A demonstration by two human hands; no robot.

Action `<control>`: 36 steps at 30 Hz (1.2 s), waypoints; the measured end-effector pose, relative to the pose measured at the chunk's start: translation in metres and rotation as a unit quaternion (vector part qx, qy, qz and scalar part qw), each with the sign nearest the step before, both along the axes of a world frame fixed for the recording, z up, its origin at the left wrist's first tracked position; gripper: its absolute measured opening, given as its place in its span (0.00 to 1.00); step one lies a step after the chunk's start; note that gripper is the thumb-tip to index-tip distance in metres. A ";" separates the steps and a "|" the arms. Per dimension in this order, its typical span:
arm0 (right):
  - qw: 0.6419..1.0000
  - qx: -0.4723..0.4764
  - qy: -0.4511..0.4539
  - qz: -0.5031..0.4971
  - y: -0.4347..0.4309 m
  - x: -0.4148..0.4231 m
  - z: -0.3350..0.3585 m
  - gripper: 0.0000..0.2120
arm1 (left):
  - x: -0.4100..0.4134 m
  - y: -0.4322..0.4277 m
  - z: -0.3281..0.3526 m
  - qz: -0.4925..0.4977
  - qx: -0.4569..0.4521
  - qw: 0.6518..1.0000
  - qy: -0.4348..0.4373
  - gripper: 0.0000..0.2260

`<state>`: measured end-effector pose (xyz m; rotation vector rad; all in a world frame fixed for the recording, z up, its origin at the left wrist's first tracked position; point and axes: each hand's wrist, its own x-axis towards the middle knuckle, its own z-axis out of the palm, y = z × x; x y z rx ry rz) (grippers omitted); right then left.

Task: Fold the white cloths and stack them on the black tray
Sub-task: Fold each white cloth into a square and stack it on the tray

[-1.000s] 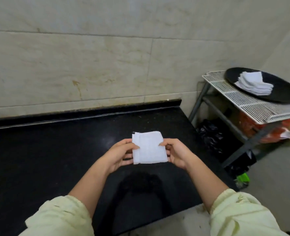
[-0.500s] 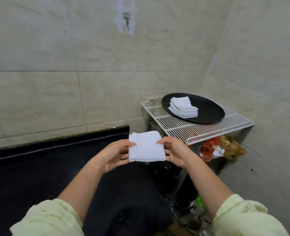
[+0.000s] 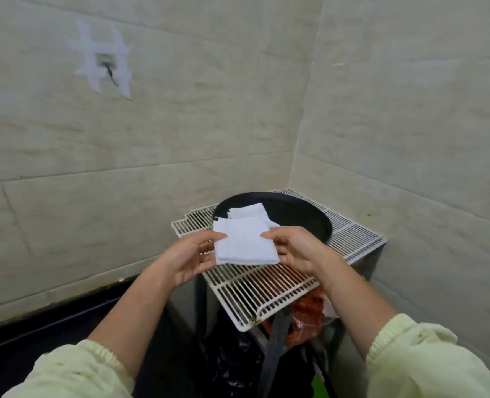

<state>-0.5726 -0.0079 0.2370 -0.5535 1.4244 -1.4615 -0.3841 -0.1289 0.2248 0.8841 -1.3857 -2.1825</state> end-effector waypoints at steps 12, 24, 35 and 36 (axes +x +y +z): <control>0.997 0.002 0.071 -0.014 -0.042 -0.140 0.029 0.09 | -0.134 -0.031 0.035 -0.001 -0.060 0.998 -0.015 0.05; 0.986 0.073 0.152 0.008 -0.061 -0.261 0.007 0.09 | -0.258 -0.026 0.021 0.135 -0.170 0.966 -0.143 0.21; 0.959 0.099 0.257 0.066 -0.080 -0.278 -0.032 0.07 | -0.284 -0.030 -0.009 0.098 -0.366 0.835 -0.399 0.26; 0.955 0.100 0.269 0.069 -0.080 -0.277 -0.034 0.07 | -0.285 -0.030 -0.010 0.093 -0.375 0.826 -0.410 0.25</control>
